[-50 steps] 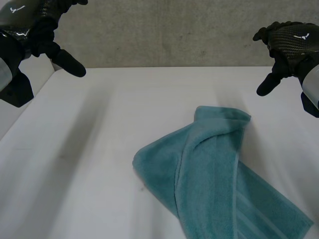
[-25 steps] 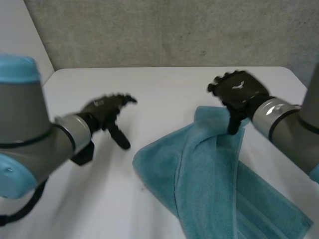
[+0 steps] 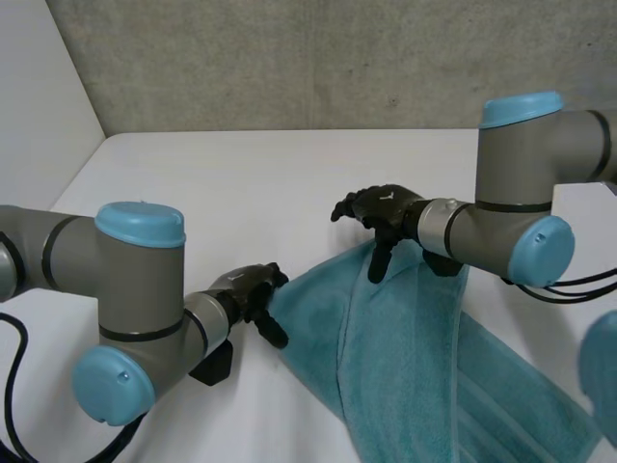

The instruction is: Fold the laundry

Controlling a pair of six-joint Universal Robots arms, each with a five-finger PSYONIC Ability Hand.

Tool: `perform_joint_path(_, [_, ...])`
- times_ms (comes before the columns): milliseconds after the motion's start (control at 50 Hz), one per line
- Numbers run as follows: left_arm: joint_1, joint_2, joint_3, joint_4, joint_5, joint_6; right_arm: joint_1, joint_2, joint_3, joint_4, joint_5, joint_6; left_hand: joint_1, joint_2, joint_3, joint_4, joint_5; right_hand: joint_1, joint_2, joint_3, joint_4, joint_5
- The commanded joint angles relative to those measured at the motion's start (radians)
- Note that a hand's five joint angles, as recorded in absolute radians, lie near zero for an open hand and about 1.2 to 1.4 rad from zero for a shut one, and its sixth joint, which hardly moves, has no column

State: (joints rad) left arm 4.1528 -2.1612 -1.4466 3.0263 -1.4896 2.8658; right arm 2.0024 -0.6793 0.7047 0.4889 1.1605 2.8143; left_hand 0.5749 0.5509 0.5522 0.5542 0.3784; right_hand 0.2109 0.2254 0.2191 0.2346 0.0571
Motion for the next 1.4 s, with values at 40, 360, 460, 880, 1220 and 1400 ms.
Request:
perform_joint_path(40, [-0.014,-0.002,-0.006,0.078,-0.034,0.012,-0.002,0.162,-0.198,0.145,-0.091,0.027,0.821,0.845,0.844,0.842,0.843,0.056,0.042,0.048,0.032,0.035])
perform_joint_path(360, [-0.011,0.124,0.165,0.169,-0.067,0.257,0.001,0.182,-0.588,0.015,0.064,0.085,0.821,0.845,0.844,0.842,0.843,1.185,1.171,1.177,1.162,1.165])
perform_joint_path(460, [-0.009,0.199,0.326,0.258,-0.092,0.375,0.004,0.049,-0.636,-0.226,0.211,0.151,0.821,0.845,0.844,0.842,0.843,1.185,1.171,1.177,1.162,1.165])
perform_joint_path(880, [-0.063,0.379,-0.199,0.453,-0.224,0.434,0.027,-0.414,0.521,-0.650,0.179,0.114,0.821,0.845,0.844,0.842,0.843,1.185,1.171,1.177,1.162,1.165])
perform_joint_path(1220, [-0.086,0.259,-0.360,0.444,-0.224,0.429,0.007,-0.428,0.883,-0.555,0.174,-0.073,0.382,0.406,0.405,0.403,0.404,1.185,1.171,1.177,1.162,1.165])
perform_joint_path(1400, [-0.083,0.276,-0.359,0.437,-0.230,0.437,-0.005,-0.528,0.877,-0.566,0.174,0.028,-0.353,-0.329,-0.330,-0.332,-0.331,1.185,1.171,1.177,1.162,1.165])
